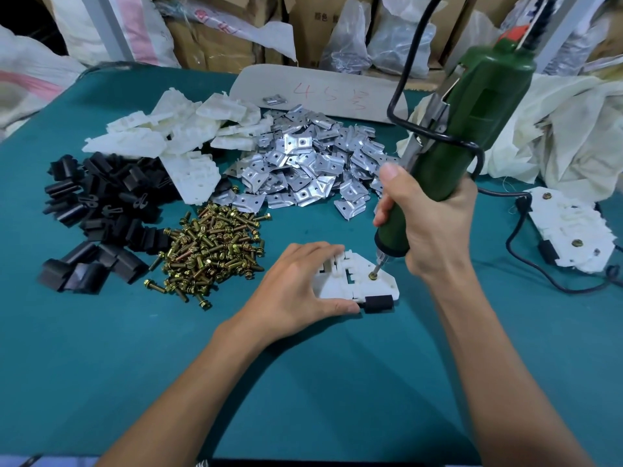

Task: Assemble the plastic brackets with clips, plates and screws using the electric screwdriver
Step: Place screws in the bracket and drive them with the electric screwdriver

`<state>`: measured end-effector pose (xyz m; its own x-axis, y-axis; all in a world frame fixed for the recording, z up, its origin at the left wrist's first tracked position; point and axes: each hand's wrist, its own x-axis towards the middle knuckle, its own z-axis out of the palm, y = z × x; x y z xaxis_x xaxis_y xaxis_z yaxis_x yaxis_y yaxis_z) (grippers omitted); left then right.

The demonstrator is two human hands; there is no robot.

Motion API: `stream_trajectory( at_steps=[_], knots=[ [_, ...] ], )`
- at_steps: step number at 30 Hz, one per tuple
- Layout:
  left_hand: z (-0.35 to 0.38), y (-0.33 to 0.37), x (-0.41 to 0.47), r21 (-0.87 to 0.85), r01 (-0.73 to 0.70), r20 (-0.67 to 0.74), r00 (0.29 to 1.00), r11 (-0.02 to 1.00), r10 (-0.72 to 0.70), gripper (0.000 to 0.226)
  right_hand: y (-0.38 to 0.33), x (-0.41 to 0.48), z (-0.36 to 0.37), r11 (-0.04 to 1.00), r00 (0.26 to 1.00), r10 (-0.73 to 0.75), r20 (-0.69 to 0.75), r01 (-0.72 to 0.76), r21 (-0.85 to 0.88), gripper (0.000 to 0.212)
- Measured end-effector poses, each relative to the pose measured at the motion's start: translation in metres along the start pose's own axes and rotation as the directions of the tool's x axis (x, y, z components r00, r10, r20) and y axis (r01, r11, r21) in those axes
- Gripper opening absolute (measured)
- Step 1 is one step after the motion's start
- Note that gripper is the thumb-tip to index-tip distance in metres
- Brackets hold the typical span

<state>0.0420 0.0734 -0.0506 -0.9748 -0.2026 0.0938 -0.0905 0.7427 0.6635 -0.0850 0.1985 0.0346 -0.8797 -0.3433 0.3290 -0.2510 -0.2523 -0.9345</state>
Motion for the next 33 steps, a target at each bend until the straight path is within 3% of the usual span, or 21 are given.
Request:
stream_trajectory(
  at_steps=[7,10,14,17,20,23,26,28,31,33],
  knots=[
    [0.0,-0.001,0.0,0.002,0.008,0.022,1.0,1.0,-0.008,0.092,-0.003,0.001,-0.001,0.999,0.999,0.027,0.019,-0.027,0.026,0.031],
    [0.0,-0.002,0.0,-0.004,0.001,0.024,1.0,1.0,-0.001,0.093,-0.004,0.003,-0.004,0.998,0.997,0.048,0.06,-0.051,0.045,0.04],
    [0.0,-0.001,0.0,-0.031,0.004,0.016,1.0,1.0,-0.004,0.092,-0.009,0.006,-0.008,0.988,0.992,0.121,0.017,-0.122,0.097,0.044],
    [-0.002,0.002,0.001,-0.022,0.021,0.013,1.0,1.0,-0.021,0.087,-0.019,0.006,-0.017,0.985,0.995,0.099,-0.012,-0.096,0.142,0.041],
    [-0.012,0.01,0.006,0.092,0.023,0.151,0.988,0.995,-0.037,0.086,-0.036,0.009,-0.031,0.99,0.997,0.054,-0.054,-0.046,0.133,0.028],
    [-0.025,0.021,0.015,0.341,0.098,0.248,0.95,0.935,-0.19,0.099,-0.045,0.009,-0.044,0.994,0.995,0.029,-0.096,-0.019,0.105,0.019],
    [-0.031,0.037,0.02,0.624,0.249,0.091,0.918,0.741,-0.385,0.104,-0.044,0.002,-0.049,0.994,0.991,0.052,-0.121,-0.04,0.099,0.025],
    [-0.031,0.04,0.016,0.68,0.292,-0.046,0.933,0.672,-0.358,0.09,-0.043,-0.002,-0.05,0.995,0.988,0.069,-0.137,-0.057,0.085,0.028],
    [-0.036,0.038,0.007,0.573,0.244,-0.114,0.969,0.782,-0.219,0.071,-0.038,-0.005,-0.051,0.994,0.985,0.084,-0.15,-0.073,0.078,0.023],
    [-0.045,0.036,0.004,0.409,0.08,-0.002,0.996,0.909,-0.087,0.042,-0.037,-0.006,-0.049,0.993,0.984,0.095,-0.15,-0.083,0.085,0.02]
  ],
)
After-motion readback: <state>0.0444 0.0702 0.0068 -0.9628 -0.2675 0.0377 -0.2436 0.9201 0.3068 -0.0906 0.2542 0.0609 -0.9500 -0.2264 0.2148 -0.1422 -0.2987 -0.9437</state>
